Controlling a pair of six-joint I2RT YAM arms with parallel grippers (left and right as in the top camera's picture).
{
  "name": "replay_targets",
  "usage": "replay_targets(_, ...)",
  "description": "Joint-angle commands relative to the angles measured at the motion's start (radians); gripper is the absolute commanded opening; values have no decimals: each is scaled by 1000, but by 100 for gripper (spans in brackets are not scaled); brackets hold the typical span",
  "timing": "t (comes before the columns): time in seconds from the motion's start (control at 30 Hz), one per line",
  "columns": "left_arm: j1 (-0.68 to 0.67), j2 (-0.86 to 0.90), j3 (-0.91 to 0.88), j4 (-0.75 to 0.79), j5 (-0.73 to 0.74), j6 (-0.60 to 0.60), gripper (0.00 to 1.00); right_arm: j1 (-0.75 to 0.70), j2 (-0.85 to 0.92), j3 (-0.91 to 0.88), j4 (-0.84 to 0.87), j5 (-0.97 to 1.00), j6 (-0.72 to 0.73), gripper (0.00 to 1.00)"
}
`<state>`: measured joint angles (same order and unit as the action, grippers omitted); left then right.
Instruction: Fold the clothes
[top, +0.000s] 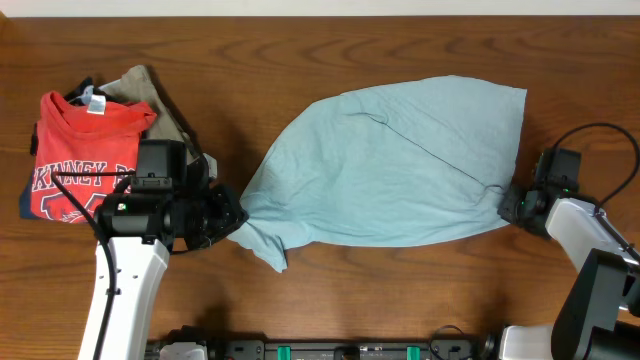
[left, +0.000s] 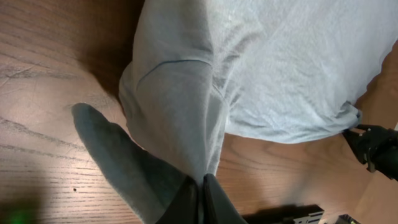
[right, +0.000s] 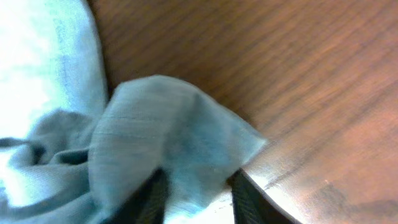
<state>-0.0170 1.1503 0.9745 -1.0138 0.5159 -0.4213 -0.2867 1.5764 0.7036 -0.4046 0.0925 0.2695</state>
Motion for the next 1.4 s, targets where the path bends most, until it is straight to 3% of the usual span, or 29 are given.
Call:
replay_targets(0.0,-2,2,-5,-3,-12,10,6,-5,53,-52,-6,23,-9,18)
replay_targets(0.07,-2,2,-5,-3,-12,10,6,-5,53,-52,-3,23,-9,14)
replay_targets(0.13,-2,2,-5,-3,-12,10,6,-5,53,-52,-3,23,-8,1)
replay_targets(0.3,-2,2,-5,-2,-12,10,6,-5,35,-34,-63,-60,-9,1)
replay_targets(0.53,-2,2,-4,11,-12,11,6,-5,-92,108,-299,-206,-10,1)
replay_targets(0.7,-2,2,34,53,-20,96,6,-5,-196,310,-503,-262,-69,1)
replay_targets(0.9,-2,-1,200,69,-123,145,6,-5,-240,626,-708,-262,-118,1)
replay_targets(1.37,39,-58,737,79,-178,159,6,-105,-258,1284,-883,-243,-128,1)
